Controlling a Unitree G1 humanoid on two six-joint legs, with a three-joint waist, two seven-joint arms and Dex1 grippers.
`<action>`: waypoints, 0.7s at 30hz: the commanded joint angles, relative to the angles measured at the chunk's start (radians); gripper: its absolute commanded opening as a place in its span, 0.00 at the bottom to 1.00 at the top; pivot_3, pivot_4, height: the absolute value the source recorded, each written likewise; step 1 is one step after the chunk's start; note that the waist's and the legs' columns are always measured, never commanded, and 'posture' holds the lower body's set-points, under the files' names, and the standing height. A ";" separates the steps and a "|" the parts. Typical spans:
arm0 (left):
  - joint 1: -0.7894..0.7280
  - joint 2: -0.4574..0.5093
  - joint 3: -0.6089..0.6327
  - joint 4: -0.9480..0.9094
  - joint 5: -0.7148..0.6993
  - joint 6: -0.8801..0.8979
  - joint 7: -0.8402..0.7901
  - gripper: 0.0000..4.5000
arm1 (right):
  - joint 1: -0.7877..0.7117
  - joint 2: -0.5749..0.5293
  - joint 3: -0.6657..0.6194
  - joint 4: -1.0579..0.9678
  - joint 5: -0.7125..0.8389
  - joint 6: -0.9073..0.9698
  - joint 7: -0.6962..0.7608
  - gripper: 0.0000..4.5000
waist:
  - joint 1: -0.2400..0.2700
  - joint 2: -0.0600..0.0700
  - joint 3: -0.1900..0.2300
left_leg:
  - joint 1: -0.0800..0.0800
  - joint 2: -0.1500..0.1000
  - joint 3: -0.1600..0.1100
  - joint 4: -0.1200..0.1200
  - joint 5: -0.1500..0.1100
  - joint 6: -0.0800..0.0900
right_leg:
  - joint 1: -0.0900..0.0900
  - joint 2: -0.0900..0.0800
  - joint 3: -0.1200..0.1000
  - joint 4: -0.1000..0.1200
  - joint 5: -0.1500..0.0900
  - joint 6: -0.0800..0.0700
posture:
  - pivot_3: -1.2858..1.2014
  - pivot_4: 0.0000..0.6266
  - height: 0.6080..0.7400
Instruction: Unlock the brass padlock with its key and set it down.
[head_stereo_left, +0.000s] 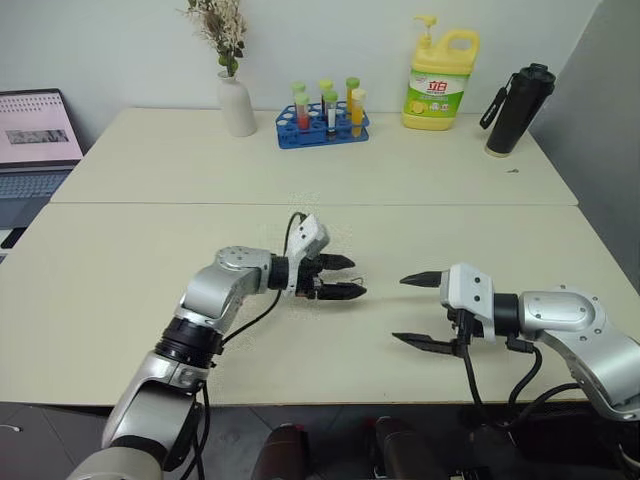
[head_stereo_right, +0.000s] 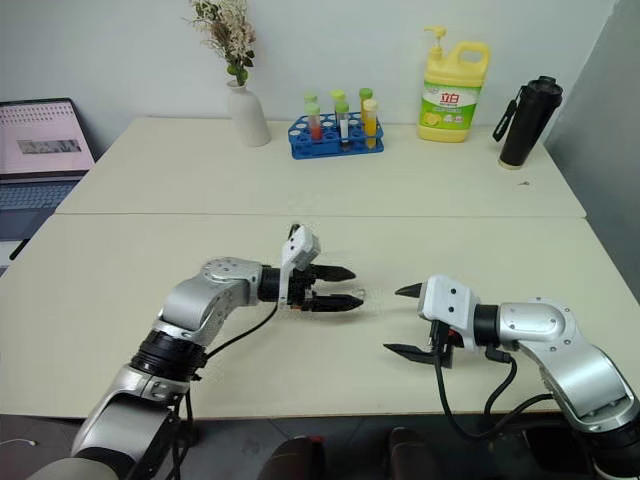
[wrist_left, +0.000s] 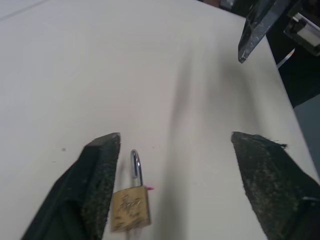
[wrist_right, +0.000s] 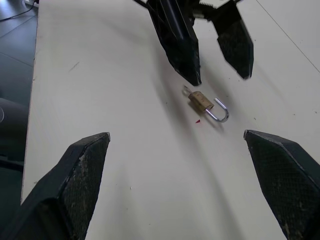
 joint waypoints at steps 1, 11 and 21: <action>-0.018 0.040 0.088 -0.061 0.011 -0.086 0.030 0.93 | -0.007 0.002 -0.028 -0.013 0.009 -0.006 -0.013 1.00 | 0.000 0.000 0.000 | 0.000 0.000 0.000 0.000 0.000 0.000 | 0.000 0.000 0.000 0.000 0.000 0.000 | 0.52 0.24 1.00; 0.291 0.306 0.227 -0.475 0.007 -0.113 0.037 0.93 | -0.051 -0.036 -0.038 0.080 0.004 -0.090 0.074 1.00 | -0.003 0.000 0.000 | 0.001 0.002 0.001 -0.002 0.000 0.000 | 0.000 -0.003 0.001 -0.001 0.000 0.000 | 0.52 0.24 1.00; 0.511 0.377 0.361 -0.642 -0.057 -0.036 0.078 0.93 | -0.111 -0.068 -0.029 0.243 0.007 -0.174 0.211 1.00 | 0.008 -0.001 0.001 | 0.001 0.001 0.001 0.000 0.000 0.000 | 0.001 -0.003 -0.001 -0.001 0.000 0.000 | 0.52 0.24 1.00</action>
